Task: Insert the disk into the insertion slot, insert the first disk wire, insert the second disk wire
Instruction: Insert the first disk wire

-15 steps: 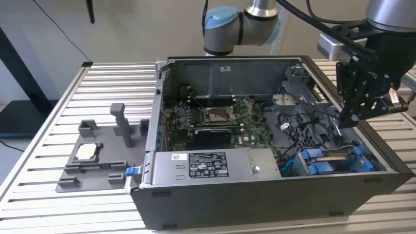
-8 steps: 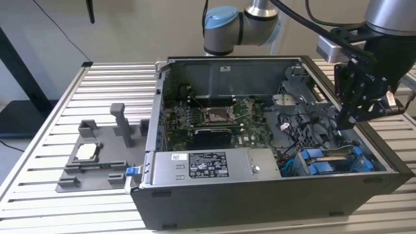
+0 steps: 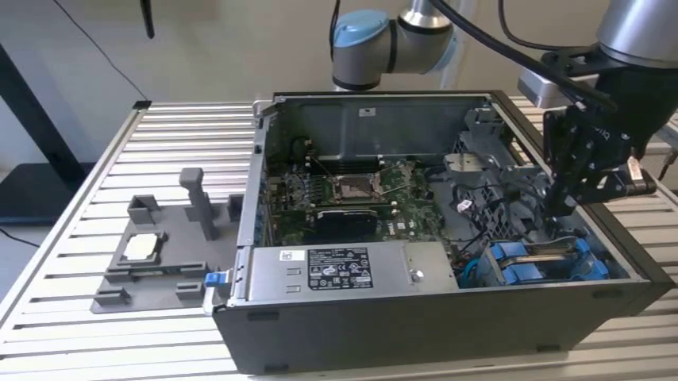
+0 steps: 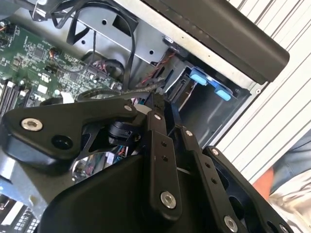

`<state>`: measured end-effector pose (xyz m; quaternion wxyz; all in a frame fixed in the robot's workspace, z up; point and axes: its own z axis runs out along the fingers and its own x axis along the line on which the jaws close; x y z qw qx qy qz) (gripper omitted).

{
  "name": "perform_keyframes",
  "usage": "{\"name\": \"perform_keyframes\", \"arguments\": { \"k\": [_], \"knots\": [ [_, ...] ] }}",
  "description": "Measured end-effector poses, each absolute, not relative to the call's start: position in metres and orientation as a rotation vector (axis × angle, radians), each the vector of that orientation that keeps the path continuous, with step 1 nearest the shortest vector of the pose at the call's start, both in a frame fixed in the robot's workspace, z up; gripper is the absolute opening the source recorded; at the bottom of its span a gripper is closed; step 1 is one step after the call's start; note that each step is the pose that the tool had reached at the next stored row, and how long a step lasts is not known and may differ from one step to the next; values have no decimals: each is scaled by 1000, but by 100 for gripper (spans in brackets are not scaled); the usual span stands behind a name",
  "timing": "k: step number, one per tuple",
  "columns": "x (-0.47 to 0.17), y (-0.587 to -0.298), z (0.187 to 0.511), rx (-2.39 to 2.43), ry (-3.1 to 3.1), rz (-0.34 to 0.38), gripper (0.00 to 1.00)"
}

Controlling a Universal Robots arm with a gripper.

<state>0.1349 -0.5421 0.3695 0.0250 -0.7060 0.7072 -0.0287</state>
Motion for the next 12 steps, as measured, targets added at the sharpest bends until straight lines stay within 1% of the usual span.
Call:
{"name": "perform_keyframes", "arguments": {
  "k": [12],
  "knots": [
    [143, -548, 359, -2192, 2195, -72, 19]
  ]
}}
